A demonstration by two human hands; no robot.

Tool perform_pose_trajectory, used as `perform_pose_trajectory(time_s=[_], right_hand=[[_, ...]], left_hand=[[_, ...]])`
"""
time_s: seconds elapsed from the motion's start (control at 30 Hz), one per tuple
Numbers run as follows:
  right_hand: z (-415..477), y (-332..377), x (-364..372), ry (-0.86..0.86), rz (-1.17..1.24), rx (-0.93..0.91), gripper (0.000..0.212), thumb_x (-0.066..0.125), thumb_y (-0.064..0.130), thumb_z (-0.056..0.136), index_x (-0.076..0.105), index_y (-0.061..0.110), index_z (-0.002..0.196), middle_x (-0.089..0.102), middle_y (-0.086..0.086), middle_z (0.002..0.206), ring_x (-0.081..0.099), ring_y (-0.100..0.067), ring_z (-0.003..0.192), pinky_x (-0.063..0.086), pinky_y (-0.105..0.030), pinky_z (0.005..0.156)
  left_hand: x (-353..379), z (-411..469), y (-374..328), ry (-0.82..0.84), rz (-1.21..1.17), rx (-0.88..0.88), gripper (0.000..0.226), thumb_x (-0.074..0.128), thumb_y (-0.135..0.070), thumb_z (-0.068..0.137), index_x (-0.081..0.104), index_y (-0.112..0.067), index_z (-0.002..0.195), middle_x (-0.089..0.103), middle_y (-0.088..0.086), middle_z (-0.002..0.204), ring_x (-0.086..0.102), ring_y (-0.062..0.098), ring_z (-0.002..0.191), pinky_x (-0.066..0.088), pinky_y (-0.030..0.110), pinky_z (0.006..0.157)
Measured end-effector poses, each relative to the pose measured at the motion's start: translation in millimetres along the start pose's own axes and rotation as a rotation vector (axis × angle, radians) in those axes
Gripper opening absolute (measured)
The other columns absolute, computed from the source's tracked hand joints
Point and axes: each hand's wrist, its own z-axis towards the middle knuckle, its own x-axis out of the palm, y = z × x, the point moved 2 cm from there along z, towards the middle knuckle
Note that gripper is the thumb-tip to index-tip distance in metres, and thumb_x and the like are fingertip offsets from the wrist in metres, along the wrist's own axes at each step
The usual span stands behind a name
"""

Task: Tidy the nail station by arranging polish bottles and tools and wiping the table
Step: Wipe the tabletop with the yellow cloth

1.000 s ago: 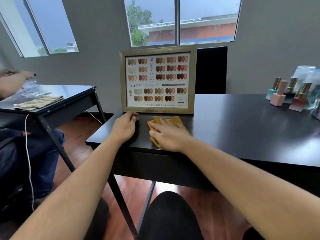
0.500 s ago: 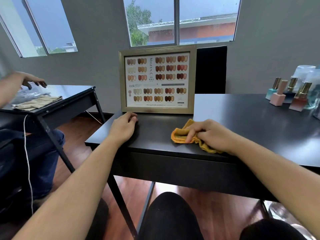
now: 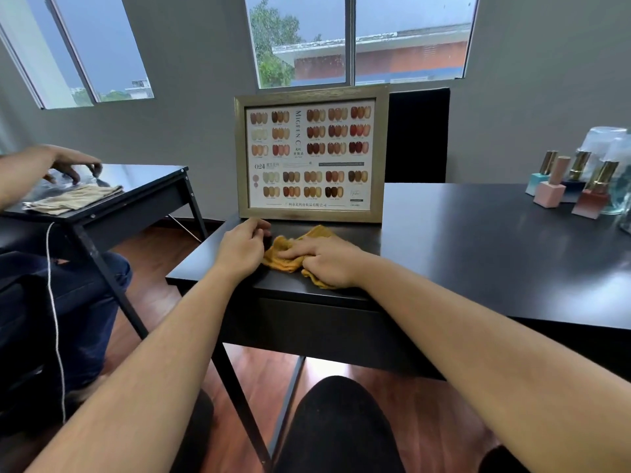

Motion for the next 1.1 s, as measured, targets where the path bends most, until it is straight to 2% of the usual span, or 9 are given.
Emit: perform_pose_trajectory(time_s=[0.07, 0.17, 0.27, 0.33, 0.4, 0.47, 0.6, 0.8, 1.1], right_hand=[[-15, -2, -1, -0.005, 0.203, -0.015, 0.047, 0.041, 0.003, 0.088, 0.070, 0.034, 0.109, 0.051, 0.008, 0.140, 0.043, -0.014, 0.130, 0.028, -0.020, 0.105], [-49, -16, -12, -0.029, 0.332, -0.029, 0.045, 0.047, 0.000, 0.085, 0.075, 0.031, 0.069, 0.067, 0.005, 0.110, 0.059, -0.025, 0.110, 0.047, -0.039, 0.097], [-77, -45, -34, -0.158, 0.358, 0.023, 0.045, 0.047, -0.008, 0.081, 0.071, 0.023, 0.060, 0.066, -0.001, 0.085, 0.061, -0.021, 0.087, 0.046, -0.035, 0.082], [-87, -67, -49, -0.228, 0.340, 0.093, 0.045, 0.044, -0.012, 0.080, 0.071, 0.021, 0.067, 0.067, -0.007, 0.085, 0.057, -0.032, 0.083, 0.044, -0.038, 0.079], [-86, -81, -55, -0.226, 0.287, 0.156, 0.048, 0.041, -0.008, 0.082, 0.072, 0.029, 0.083, 0.066, -0.013, 0.106, 0.055, -0.042, 0.096, 0.044, -0.041, 0.083], [-79, -81, -52, -0.157, 0.195, 0.206, 0.046, 0.041, 0.005, 0.089, 0.064, 0.041, 0.108, 0.054, -0.002, 0.134, 0.052, -0.028, 0.114, 0.037, -0.036, 0.096], [-61, -45, -29, -0.011, -0.136, 0.130, 0.049, 0.036, 0.034, 0.096, 0.028, 0.045, 0.143, 0.014, 0.015, 0.158, 0.010, -0.011, 0.145, 0.007, -0.038, 0.118], [-89, -25, -8, 0.061, -0.254, -0.001, 0.047, 0.025, 0.047, 0.098, 0.015, 0.051, 0.143, 0.005, 0.019, 0.158, -0.002, -0.004, 0.145, -0.004, -0.038, 0.118], [-174, -101, -45, -0.077, -0.367, 0.332, 0.049, 0.007, 0.058, 0.091, -0.001, 0.055, 0.139, 0.002, 0.020, 0.157, -0.005, 0.000, 0.144, 0.001, -0.036, 0.120]], left_hand=[[0, 0, 2, 0.003, -0.009, -0.001, 0.028, 0.036, -0.010, 0.096, 0.060, -0.014, 0.109, 0.066, 0.004, 0.111, 0.055, 0.017, 0.109, 0.037, 0.024, 0.090], [-2, 1, 5, 0.005, -0.008, -0.011, 0.027, 0.036, -0.012, 0.096, 0.060, -0.018, 0.106, 0.067, 0.000, 0.108, 0.053, 0.012, 0.104, 0.033, 0.022, 0.086], [-1, 1, 5, 0.018, 0.018, -0.006, 0.027, 0.037, -0.011, 0.095, 0.060, -0.020, 0.105, 0.067, -0.002, 0.109, 0.051, 0.008, 0.100, 0.032, 0.020, 0.085], [-1, 0, 4, 0.033, 0.039, 0.004, 0.028, 0.037, -0.011, 0.095, 0.060, -0.018, 0.107, 0.066, 0.000, 0.111, 0.051, 0.008, 0.101, 0.032, 0.019, 0.086], [0, 0, 2, 0.045, 0.064, 0.010, 0.028, 0.037, -0.012, 0.095, 0.061, -0.019, 0.109, 0.065, 0.000, 0.115, 0.053, 0.013, 0.107, 0.032, 0.020, 0.087], [0, -1, 1, 0.054, 0.116, 0.020, 0.029, 0.038, -0.014, 0.095, 0.061, -0.021, 0.111, 0.064, 0.000, 0.118, 0.052, 0.018, 0.114, 0.034, 0.022, 0.089], [1, -1, -2, 0.064, 0.182, 0.035, 0.028, 0.038, -0.017, 0.095, 0.061, -0.023, 0.111, 0.061, 0.002, 0.123, 0.051, 0.023, 0.117, 0.036, 0.028, 0.093], [1, -2, 0, 0.068, 0.167, 0.054, 0.029, 0.038, -0.016, 0.096, 0.062, -0.022, 0.110, 0.062, 0.002, 0.121, 0.051, 0.020, 0.113, 0.034, 0.025, 0.087], [0, 0, 3, 0.070, 0.168, 0.053, 0.027, 0.038, -0.019, 0.096, 0.062, -0.025, 0.107, 0.062, 0.002, 0.120, 0.051, 0.021, 0.113, 0.034, 0.027, 0.089]])
